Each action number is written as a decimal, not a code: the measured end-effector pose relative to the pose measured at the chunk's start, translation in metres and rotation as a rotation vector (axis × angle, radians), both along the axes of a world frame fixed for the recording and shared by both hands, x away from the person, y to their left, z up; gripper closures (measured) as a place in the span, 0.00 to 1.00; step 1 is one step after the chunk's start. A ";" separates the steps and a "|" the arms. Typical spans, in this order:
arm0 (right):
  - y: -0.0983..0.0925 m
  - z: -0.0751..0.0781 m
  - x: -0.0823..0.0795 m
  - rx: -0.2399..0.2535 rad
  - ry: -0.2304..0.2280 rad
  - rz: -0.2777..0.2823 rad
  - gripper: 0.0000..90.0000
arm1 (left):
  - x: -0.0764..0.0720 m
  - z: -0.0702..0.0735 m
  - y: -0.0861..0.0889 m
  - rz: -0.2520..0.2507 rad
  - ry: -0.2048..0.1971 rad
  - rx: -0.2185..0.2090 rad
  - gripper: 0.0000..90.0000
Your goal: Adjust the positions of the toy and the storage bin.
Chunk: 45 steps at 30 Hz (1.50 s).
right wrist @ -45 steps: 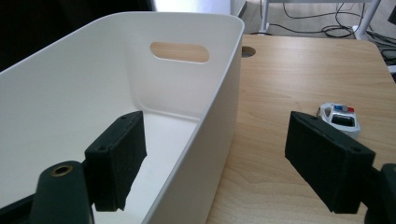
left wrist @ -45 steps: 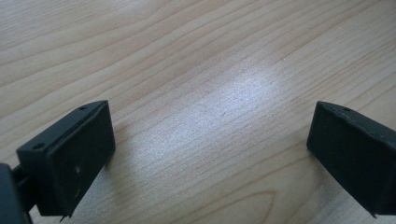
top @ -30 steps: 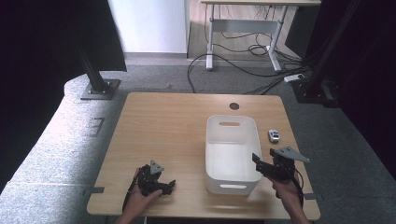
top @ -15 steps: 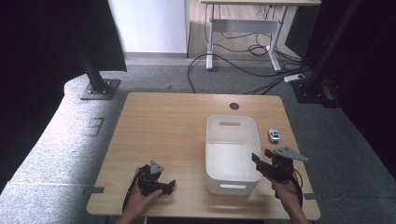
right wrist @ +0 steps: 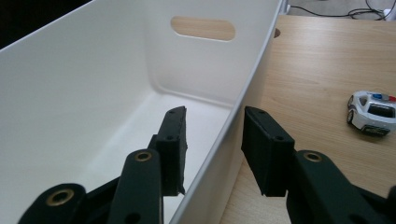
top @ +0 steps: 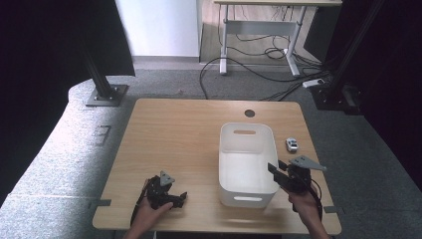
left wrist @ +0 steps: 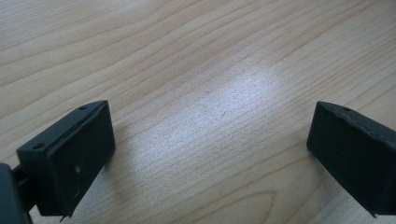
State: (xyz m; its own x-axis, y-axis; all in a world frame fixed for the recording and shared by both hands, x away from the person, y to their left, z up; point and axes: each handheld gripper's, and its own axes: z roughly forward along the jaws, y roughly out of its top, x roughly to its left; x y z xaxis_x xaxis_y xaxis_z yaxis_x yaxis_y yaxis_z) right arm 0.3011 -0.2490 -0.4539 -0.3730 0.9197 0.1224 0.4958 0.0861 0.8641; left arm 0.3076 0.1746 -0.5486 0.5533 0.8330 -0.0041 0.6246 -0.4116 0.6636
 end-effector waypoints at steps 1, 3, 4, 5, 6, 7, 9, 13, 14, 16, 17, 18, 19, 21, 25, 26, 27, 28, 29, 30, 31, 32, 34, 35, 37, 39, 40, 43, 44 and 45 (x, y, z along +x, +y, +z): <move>0.000 0.000 0.000 0.002 0.002 0.004 0.67 | 0.000 0.000 0.000 0.000 0.000 0.000 0.01; 0.001 0.000 0.000 0.000 0.000 0.005 0.68 | 0.000 0.000 0.000 0.000 0.000 0.000 0.01; 0.001 0.000 0.000 0.001 0.000 0.005 0.68 | 0.000 0.000 0.000 0.000 0.000 0.000 0.01; 0.001 0.000 0.000 0.003 0.000 0.004 0.68 | 0.000 0.000 0.000 0.000 0.000 0.000 0.01; 0.001 0.000 0.000 0.003 0.000 0.005 0.68 | 0.000 0.000 0.000 0.000 0.000 0.000 0.01; 0.001 0.000 0.000 0.003 0.000 0.006 0.68 | 0.000 0.000 0.000 0.000 0.000 0.000 0.01; 0.001 0.000 0.000 0.002 0.000 0.007 0.68 | 0.000 0.000 0.000 0.000 0.000 0.000 0.01; 0.002 0.000 0.001 0.002 -0.001 0.004 0.69 | 0.000 0.000 0.000 0.000 0.000 0.000 0.01; 0.003 0.000 0.001 0.002 -0.002 0.004 0.69 | 0.000 0.000 0.000 0.000 0.000 0.000 0.01; 0.003 0.000 0.001 0.002 -0.002 0.004 0.69 | 0.000 0.000 0.000 0.000 0.000 0.000 0.01; 0.004 0.000 0.001 0.000 -0.002 0.004 0.69 | 0.000 0.000 0.000 0.000 0.000 0.000 0.01; 0.005 0.001 0.001 -0.003 -0.001 0.004 0.70 | 0.000 0.000 0.000 0.000 0.000 0.000 0.01; 0.005 0.001 0.002 -0.003 0.000 0.004 0.70 | 0.000 0.000 0.000 0.000 0.000 0.000 0.01; 0.006 0.001 0.002 -0.004 0.001 0.005 0.70 | 0.000 0.000 0.000 0.000 0.000 0.000 0.01; 0.010 0.001 0.002 0.002 0.002 0.001 0.70 | 0.000 0.000 0.000 0.000 0.000 0.000 0.01; 0.010 0.001 0.003 0.001 0.002 0.002 0.70 | 0.000 0.000 0.000 0.001 0.000 0.000 0.01; 0.011 0.001 0.003 0.001 0.003 0.001 0.70 | 0.000 0.000 0.000 0.001 0.000 0.000 0.01; 0.012 0.001 0.003 0.001 0.003 0.002 0.70 | 0.000 0.000 0.000 0.001 0.000 0.000 0.01; 0.013 0.001 0.003 0.001 0.004 0.001 0.70 | 0.000 0.000 0.000 0.001 0.000 0.000 0.01; 0.013 0.001 0.004 0.001 0.004 0.000 0.70 | 0.000 0.000 0.000 0.001 0.000 0.000 0.01; 0.013 0.001 0.004 0.002 0.006 0.000 0.70 | 0.000 0.000 0.000 0.001 0.000 0.000 0.01; 0.014 0.001 0.004 0.003 0.007 0.000 0.70 | 0.000 0.000 0.000 0.000 0.000 0.000 0.01; 0.015 0.001 0.005 0.003 0.009 -0.001 0.70 | 0.000 0.000 0.000 0.001 0.000 0.000 0.01; 0.015 0.001 0.005 0.003 0.009 -0.001 0.70 | 0.000 0.000 0.000 0.001 0.000 0.000 0.01; 0.016 0.001 0.005 0.002 0.009 -0.001 0.70 | 0.000 0.000 0.000 0.000 0.000 0.000 0.01; 0.018 0.001 0.005 0.002 0.011 -0.001 0.70 | 0.000 0.000 0.000 0.000 0.000 0.000 0.01; 0.018 0.001 0.006 0.001 0.010 -0.002 0.70 | 0.000 0.000 0.000 0.001 0.000 0.000 0.01; 0.020 0.001 0.006 0.000 0.009 -0.002 0.70 | 0.000 0.000 0.000 0.001 0.000 0.000 0.01; 0.021 0.001 0.007 0.001 0.010 -0.002 0.70 | 0.000 0.000 0.000 0.000 -0.001 0.001 0.01; 0.022 0.001 0.007 0.001 0.010 -0.001 0.70 | 0.000 0.000 0.000 0.000 0.000 0.000 0.01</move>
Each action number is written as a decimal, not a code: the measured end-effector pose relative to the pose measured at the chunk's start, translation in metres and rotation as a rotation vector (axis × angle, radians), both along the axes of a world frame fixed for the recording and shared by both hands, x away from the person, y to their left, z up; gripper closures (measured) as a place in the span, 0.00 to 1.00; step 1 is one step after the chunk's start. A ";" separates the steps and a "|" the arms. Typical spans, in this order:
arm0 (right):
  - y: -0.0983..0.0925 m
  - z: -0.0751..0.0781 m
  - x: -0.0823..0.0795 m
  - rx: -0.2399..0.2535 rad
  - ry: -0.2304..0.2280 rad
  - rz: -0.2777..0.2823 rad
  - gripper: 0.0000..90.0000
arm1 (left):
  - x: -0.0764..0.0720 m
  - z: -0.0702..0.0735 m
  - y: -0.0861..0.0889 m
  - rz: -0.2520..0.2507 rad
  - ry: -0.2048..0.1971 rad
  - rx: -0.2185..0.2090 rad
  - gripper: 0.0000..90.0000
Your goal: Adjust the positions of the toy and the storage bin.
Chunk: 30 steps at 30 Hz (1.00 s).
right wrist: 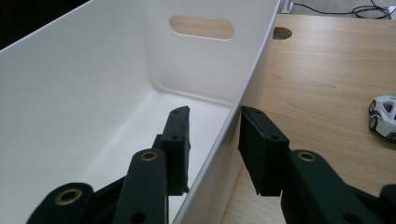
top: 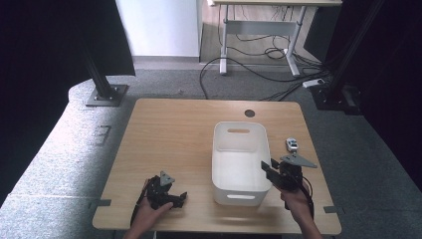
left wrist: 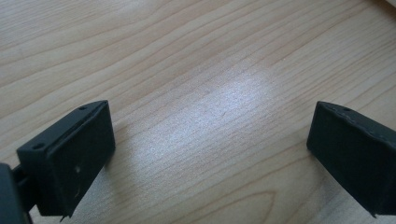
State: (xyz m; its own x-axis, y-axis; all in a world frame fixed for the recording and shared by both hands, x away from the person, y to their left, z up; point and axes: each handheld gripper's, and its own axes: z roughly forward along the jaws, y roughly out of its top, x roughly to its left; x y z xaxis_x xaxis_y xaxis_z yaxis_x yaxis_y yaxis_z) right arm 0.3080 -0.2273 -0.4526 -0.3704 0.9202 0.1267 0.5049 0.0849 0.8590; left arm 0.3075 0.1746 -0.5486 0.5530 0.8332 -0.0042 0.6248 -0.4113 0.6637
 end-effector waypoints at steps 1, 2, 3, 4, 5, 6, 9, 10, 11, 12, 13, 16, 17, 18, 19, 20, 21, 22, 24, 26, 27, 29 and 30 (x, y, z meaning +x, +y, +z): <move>0.001 0.000 0.000 0.000 0.000 0.000 0.70 | 0.000 0.000 0.000 0.000 0.000 0.000 0.01; 0.001 0.000 0.001 -0.001 0.001 0.000 0.70 | 0.000 0.000 0.000 0.000 0.000 0.000 0.01; 0.002 0.000 0.001 -0.002 0.002 0.001 0.70 | 0.000 0.000 0.000 0.000 0.000 0.000 0.01; 0.003 0.000 0.001 -0.002 0.002 0.000 0.70 | 0.000 0.000 0.000 0.000 0.000 0.000 0.01; 0.004 0.000 0.002 -0.003 0.001 0.000 0.70 | 0.000 0.000 0.000 0.000 0.000 0.000 0.01; 0.004 0.000 0.002 -0.003 0.001 -0.001 0.70 | 0.000 0.000 0.000 0.000 0.000 0.000 0.01; 0.007 0.000 0.003 -0.001 0.003 -0.001 0.70 | 0.000 0.000 0.000 0.000 0.000 0.000 0.01; 0.007 0.000 0.003 -0.001 0.002 0.000 0.70 | 0.000 0.000 0.000 0.000 0.000 0.000 0.01; 0.008 0.000 0.004 0.001 0.002 0.001 0.70 | 0.000 0.000 0.000 0.000 0.000 0.000 0.01; 0.008 0.000 0.004 0.001 0.003 0.001 0.70 | 0.000 0.000 0.000 0.000 0.000 0.000 0.01; 0.009 0.000 0.004 0.001 0.004 0.002 0.70 | 0.000 0.000 0.000 0.000 0.000 0.000 0.01; 0.011 0.000 0.005 0.003 0.004 0.002 0.70 | 0.000 0.000 0.000 0.000 0.000 0.000 0.01; 0.012 0.000 0.006 0.003 0.004 0.002 0.70 | 0.000 0.000 0.000 0.000 0.000 0.000 0.01; 0.013 0.000 0.006 0.003 0.004 0.002 0.70 | 0.000 0.000 0.000 0.000 0.000 0.000 0.01; 0.013 0.000 0.006 0.004 0.004 0.002 0.70 | 0.000 0.000 0.000 0.000 0.000 0.000 0.01; 0.014 0.000 0.007 0.004 0.004 0.003 0.70 | 0.000 0.000 0.000 0.000 0.000 0.000 0.01; 0.014 0.000 0.007 0.004 0.005 0.003 0.70 | 0.000 0.000 0.000 0.000 0.000 0.000 0.01; 0.015 0.000 0.007 0.004 0.006 0.003 0.70 | 0.000 0.000 0.000 0.000 0.000 0.000 0.01; 0.016 0.000 0.007 0.005 0.006 0.004 0.70 | 0.000 0.000 0.000 0.000 0.000 0.000 0.01; 0.017 0.000 0.008 0.007 0.006 0.003 0.69 | 0.000 0.000 0.000 0.000 0.000 0.000 0.01; 0.018 0.000 0.008 0.007 0.006 0.003 0.69 | 0.000 0.000 0.000 0.000 -0.001 0.001 0.01; 0.019 0.000 0.009 0.006 0.006 0.003 0.69 | 0.000 0.000 0.000 0.000 0.000 0.001 0.01; 0.020 0.000 0.009 0.006 0.008 0.003 0.69 | 0.000 0.000 0.000 0.000 0.000 0.001 0.01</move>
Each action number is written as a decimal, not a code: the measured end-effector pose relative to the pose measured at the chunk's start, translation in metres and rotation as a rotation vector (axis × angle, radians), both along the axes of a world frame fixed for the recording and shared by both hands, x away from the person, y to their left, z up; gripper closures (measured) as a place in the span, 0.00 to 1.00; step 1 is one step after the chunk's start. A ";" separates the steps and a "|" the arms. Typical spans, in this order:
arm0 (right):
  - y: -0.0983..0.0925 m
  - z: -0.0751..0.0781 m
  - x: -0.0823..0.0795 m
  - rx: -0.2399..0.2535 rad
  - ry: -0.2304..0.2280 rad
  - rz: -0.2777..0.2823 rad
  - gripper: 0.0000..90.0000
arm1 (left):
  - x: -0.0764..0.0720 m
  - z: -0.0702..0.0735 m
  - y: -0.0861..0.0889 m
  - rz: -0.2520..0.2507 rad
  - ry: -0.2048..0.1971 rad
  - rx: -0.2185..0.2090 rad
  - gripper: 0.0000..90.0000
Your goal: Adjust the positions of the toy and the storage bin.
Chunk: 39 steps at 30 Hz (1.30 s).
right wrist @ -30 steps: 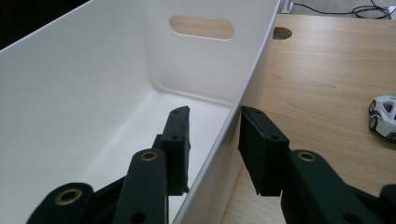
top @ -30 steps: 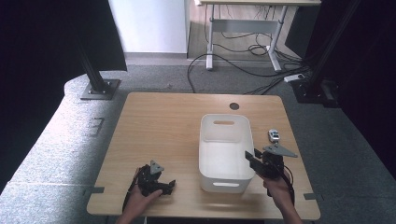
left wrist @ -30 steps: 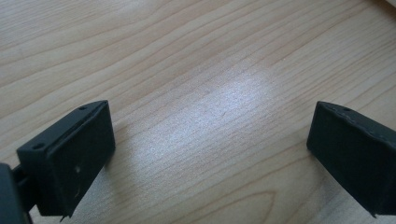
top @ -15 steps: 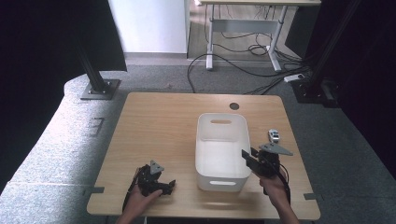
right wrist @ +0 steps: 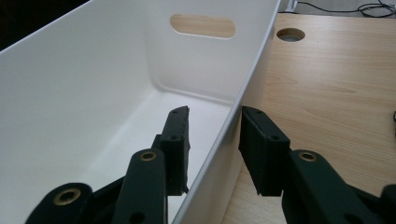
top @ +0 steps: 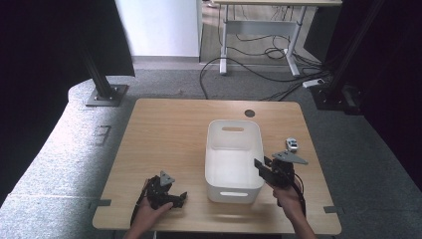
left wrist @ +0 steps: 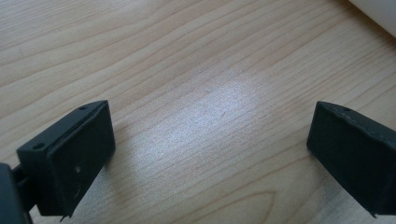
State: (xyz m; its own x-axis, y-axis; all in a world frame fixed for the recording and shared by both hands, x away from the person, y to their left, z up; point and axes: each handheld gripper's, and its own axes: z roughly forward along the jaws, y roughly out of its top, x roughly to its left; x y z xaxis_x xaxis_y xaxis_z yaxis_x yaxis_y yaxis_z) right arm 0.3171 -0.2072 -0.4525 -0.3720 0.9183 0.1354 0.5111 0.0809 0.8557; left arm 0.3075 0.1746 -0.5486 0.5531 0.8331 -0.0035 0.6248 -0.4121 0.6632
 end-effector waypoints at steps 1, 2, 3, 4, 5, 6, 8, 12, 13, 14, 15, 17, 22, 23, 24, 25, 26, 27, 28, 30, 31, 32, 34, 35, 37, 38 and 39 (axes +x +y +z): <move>0.001 0.000 0.000 -0.001 0.000 0.000 0.69 | 0.000 0.000 0.000 0.001 0.000 -0.001 0.01; 0.002 0.000 0.001 0.000 0.001 0.000 0.69 | 0.000 0.000 0.000 0.001 -0.001 0.000 0.01; 0.002 0.000 0.001 -0.001 0.001 0.000 0.69 | 0.000 0.000 0.000 0.001 0.000 -0.001 0.01; 0.003 0.000 0.001 -0.002 0.002 0.001 0.69 | 0.000 0.000 0.000 0.001 0.000 -0.001 0.01; 0.004 0.000 0.002 -0.002 0.002 0.002 0.69 | 0.000 0.000 0.000 -0.001 0.001 0.001 0.01; 0.005 0.000 0.002 -0.002 0.002 0.002 0.69 | 0.000 0.000 0.000 -0.001 0.001 0.001 0.01; 0.006 0.000 0.003 -0.003 0.005 0.004 0.69 | 0.000 0.000 0.000 -0.001 0.001 0.001 0.01; 0.009 0.000 0.004 -0.004 0.004 0.002 0.69 | 0.000 0.000 0.000 -0.001 0.000 0.000 0.01; 0.009 0.000 0.004 -0.003 0.005 0.002 0.69 | 0.000 0.000 0.000 0.000 0.000 -0.001 0.01; 0.010 0.000 0.004 -0.003 0.004 0.003 0.69 | 0.000 0.000 0.000 0.000 0.000 -0.001 0.01; 0.010 0.000 0.005 -0.002 0.005 0.003 0.68 | 0.000 0.000 0.000 0.001 0.000 -0.001 0.01; 0.011 0.000 0.005 -0.002 0.005 0.004 0.68 | 0.000 0.000 0.000 0.001 0.000 -0.002 0.01; 0.013 0.000 0.006 0.002 0.006 0.004 0.68 | 0.000 0.000 0.000 0.000 0.000 0.000 0.01; 0.014 0.000 0.007 0.003 0.007 0.003 0.68 | 0.000 0.000 0.000 0.000 0.000 0.000 0.01; 0.014 0.000 0.007 0.004 0.007 0.004 0.68 | 0.000 0.000 0.000 0.000 0.000 0.000 0.01; 0.014 0.000 0.007 0.005 0.007 0.004 0.68 | 0.000 0.000 0.000 0.000 0.000 0.000 0.01; 0.015 0.000 0.007 0.005 0.008 0.004 0.68 | 0.000 0.000 0.000 0.000 0.000 0.000 0.01; 0.015 0.000 0.008 0.007 0.009 0.004 0.68 | 0.000 0.000 0.000 0.000 0.000 0.000 0.01; 0.015 0.000 0.008 0.008 0.009 0.004 0.68 | 0.000 0.000 0.000 0.000 0.000 0.000 0.01; 0.016 0.000 0.008 0.008 0.009 0.004 0.68 | 0.000 0.000 0.000 0.000 0.000 0.000 0.01; 0.017 0.000 0.008 0.007 0.009 0.005 0.68 | 0.000 0.000 0.000 0.000 0.000 0.000 0.01; 0.017 0.000 0.009 0.006 0.008 0.005 0.68 | 0.000 0.000 0.000 0.000 0.000 0.000 0.01; 0.017 0.000 0.009 0.007 0.007 0.006 0.68 | 0.000 0.000 0.000 0.000 0.000 0.000 0.01; 0.018 0.000 0.009 0.008 0.007 0.007 0.68 | 0.000 0.000 0.000 0.000 0.000 0.000 0.01; 0.018 0.000 0.010 0.009 0.009 0.006 0.68 | 0.000 0.000 0.000 0.000 0.000 0.000 0.01; 0.018 0.000 0.010 0.009 0.009 0.006 0.68 | 0.000 0.000 0.000 0.000 0.000 0.000 0.01; 0.018 0.000 0.011 0.009 0.009 0.006 0.67 | 0.000 0.000 0.000 0.000 0.000 0.000 0.01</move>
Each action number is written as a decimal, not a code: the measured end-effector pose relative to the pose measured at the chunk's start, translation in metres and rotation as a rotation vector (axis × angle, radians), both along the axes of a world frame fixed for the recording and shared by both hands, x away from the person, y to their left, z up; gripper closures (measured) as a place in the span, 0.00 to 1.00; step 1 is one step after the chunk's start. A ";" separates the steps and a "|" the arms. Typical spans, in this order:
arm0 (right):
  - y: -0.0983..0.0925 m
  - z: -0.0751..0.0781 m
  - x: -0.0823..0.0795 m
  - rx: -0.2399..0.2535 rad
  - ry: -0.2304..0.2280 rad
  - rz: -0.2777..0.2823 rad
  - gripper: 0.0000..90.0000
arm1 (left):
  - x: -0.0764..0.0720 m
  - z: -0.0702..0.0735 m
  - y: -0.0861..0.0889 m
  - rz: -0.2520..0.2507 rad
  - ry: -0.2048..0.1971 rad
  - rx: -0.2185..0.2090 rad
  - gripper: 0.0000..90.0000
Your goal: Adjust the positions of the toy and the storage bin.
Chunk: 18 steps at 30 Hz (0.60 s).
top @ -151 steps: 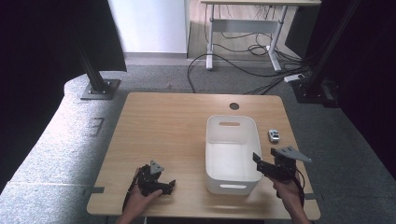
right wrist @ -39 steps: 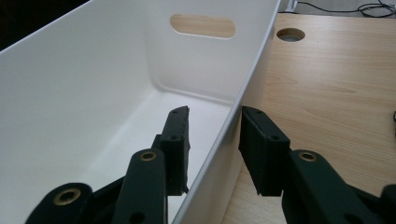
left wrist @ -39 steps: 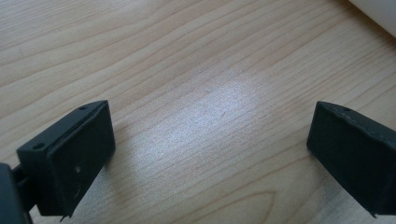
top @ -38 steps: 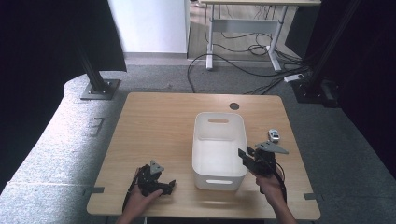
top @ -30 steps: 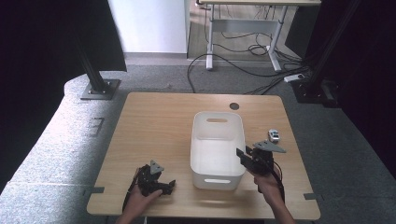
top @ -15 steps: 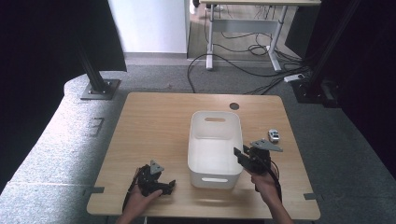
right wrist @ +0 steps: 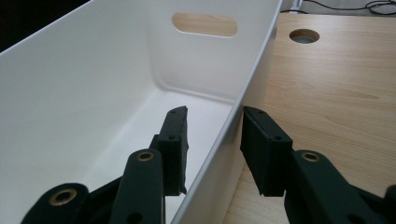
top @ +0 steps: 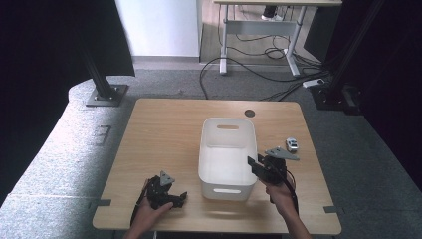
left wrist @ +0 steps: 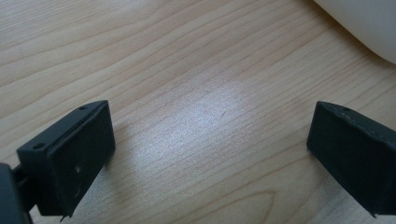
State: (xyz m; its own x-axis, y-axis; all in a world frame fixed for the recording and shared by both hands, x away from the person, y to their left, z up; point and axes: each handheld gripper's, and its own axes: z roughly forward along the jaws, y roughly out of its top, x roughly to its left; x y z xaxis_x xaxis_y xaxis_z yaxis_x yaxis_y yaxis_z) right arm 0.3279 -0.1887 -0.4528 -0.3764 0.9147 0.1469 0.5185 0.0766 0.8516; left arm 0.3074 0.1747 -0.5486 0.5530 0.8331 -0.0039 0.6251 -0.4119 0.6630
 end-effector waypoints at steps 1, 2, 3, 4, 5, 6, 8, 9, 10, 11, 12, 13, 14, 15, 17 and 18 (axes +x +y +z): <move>0.000 0.000 0.000 0.000 0.000 0.001 0.67 | 0.000 0.000 0.000 0.000 0.000 0.000 0.01; 0.000 0.000 0.000 -0.001 0.000 0.001 0.67 | 0.000 0.000 0.000 0.000 0.000 0.000 0.01; 0.001 0.000 0.001 0.000 0.001 0.001 0.67 | 0.000 0.000 0.000 0.000 0.000 0.000 0.01; 0.001 0.000 0.001 0.001 0.002 0.002 0.67 | 0.000 0.000 0.000 0.000 0.000 0.000 0.01; 0.001 0.000 0.001 0.001 0.002 0.002 0.67 | 0.000 0.000 0.000 0.000 0.000 0.000 0.01; 0.001 0.000 0.002 0.002 0.003 0.002 0.67 | 0.000 0.000 0.000 0.000 0.000 0.000 0.01; 0.001 0.000 0.003 0.001 0.004 0.003 0.67 | 0.000 0.000 0.000 0.001 0.000 0.000 0.01; 0.001 0.000 0.003 0.001 0.004 0.004 0.67 | 0.000 0.000 0.000 0.000 0.000 0.000 0.01; 0.002 0.000 0.003 0.002 0.004 0.004 0.67 | 0.000 0.000 0.000 0.000 0.000 0.000 0.01; 0.002 0.000 0.003 0.001 0.005 0.005 0.67 | 0.000 0.000 0.000 0.000 -0.001 0.000 0.01; 0.002 0.000 0.004 -0.001 0.005 0.006 0.67 | 0.000 0.000 0.000 0.000 0.000 0.000 0.01; 0.003 0.000 0.004 -0.004 0.005 0.009 0.67 | 0.000 0.000 0.000 0.000 0.000 0.000 0.01; 0.003 0.000 0.005 -0.003 0.006 0.009 0.67 | 0.000 0.000 0.000 0.000 0.000 0.000 0.01; 0.003 0.000 0.005 -0.002 0.007 0.009 0.67 | 0.000 0.000 0.000 0.000 0.000 0.000 0.01; 0.004 0.000 0.006 -0.002 0.007 0.011 0.67 | 0.000 0.000 0.000 0.000 0.000 0.000 0.01; 0.004 0.000 0.006 -0.002 0.006 0.012 0.67 | 0.000 0.000 0.000 0.000 0.000 0.000 0.01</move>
State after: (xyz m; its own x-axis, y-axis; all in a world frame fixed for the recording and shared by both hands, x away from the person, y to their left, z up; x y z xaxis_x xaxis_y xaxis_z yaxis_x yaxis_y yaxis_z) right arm 0.3342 -0.1847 -0.4525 -0.3861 0.9106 0.1473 0.5229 0.0845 0.8482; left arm 0.3072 0.1747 -0.5486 0.5528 0.8333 -0.0039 0.6253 -0.4117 0.6629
